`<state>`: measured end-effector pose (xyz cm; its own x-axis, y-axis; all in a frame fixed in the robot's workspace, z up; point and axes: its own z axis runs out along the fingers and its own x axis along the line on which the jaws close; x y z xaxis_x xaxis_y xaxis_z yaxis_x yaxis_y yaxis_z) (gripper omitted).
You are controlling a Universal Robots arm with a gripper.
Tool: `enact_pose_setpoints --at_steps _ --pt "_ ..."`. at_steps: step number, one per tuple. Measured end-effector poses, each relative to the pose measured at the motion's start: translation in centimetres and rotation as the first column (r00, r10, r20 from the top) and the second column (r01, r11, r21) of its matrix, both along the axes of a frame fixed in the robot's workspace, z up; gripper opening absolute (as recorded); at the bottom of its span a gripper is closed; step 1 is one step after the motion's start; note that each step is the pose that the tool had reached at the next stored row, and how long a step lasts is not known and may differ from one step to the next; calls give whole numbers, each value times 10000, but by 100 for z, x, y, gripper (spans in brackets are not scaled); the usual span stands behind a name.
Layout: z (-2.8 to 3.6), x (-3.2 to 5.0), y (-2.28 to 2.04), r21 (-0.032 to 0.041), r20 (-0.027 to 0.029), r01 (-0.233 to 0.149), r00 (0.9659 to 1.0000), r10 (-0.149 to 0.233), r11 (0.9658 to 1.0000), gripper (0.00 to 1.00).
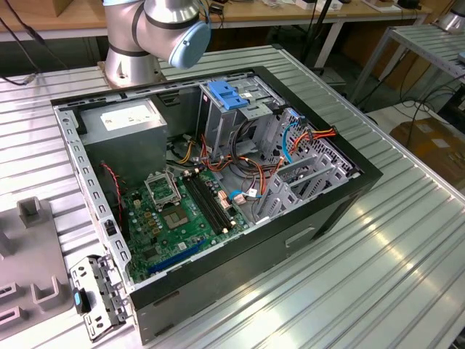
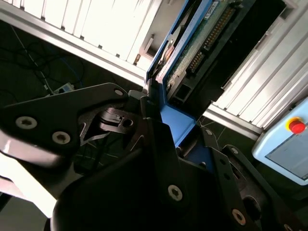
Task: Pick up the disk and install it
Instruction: 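Pick up the disk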
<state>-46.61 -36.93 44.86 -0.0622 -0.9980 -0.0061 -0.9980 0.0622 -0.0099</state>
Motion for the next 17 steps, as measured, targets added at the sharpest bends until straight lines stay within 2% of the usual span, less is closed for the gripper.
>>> enact_pose_setpoints --at_steps 17 --pt "68 0 0 -10 0 0 10000 0 10000 37"
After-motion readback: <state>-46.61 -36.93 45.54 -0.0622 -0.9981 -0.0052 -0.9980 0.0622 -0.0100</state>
